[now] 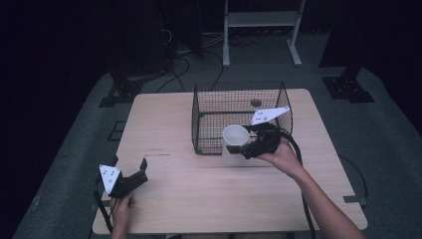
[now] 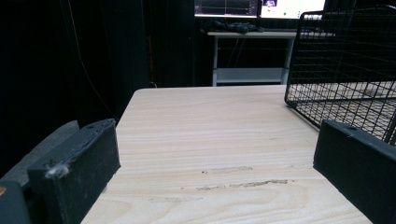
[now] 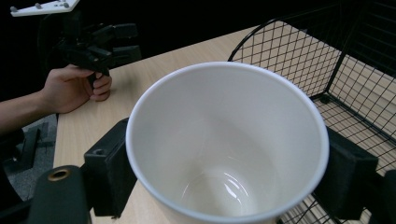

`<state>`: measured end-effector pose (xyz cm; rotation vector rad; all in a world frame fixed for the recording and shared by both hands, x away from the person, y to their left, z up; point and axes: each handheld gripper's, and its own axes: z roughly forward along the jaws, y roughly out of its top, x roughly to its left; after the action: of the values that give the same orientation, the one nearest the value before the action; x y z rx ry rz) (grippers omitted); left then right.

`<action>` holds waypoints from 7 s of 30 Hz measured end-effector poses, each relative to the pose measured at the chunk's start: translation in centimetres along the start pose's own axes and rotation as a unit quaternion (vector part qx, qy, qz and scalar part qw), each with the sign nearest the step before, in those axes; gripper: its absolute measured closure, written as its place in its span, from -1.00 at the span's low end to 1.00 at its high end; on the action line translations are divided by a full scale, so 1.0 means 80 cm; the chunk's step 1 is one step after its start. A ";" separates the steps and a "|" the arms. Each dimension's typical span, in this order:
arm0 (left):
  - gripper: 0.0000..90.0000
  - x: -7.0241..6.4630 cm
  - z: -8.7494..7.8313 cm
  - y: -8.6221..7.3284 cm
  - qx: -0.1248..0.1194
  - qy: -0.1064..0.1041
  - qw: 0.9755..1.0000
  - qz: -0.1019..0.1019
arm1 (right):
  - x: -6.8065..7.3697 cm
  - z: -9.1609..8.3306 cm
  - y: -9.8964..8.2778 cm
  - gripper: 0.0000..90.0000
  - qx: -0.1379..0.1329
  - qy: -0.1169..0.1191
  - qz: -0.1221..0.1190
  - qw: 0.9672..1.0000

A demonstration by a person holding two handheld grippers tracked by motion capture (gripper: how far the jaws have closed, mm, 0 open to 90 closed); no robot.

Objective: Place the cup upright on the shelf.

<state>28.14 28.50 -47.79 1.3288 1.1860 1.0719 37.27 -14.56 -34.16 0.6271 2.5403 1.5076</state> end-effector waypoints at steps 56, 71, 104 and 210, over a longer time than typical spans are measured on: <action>-1.00 0.001 0.000 0.000 -0.001 -0.004 1.000 -0.003 | -0.118 0.059 0.071 -0.58 0.029 -0.039 0.036 0.998; -1.00 0.001 0.000 0.000 -0.001 -0.004 1.000 -0.002 | -0.148 0.090 0.053 -0.58 0.045 -0.040 0.069 0.996; -1.00 0.002 -0.001 0.000 -0.001 -0.005 1.000 -0.006 | -0.178 0.139 0.014 -0.58 0.130 -0.057 0.080 0.987; -1.00 0.000 -0.001 0.000 0.000 -0.004 1.000 0.002 | -0.122 -0.030 -0.024 -0.68 0.028 -0.058 0.090 0.994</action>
<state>28.09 28.50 -47.79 1.3349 1.1783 1.0694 44.83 -21.26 -35.63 0.9465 2.5041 1.4100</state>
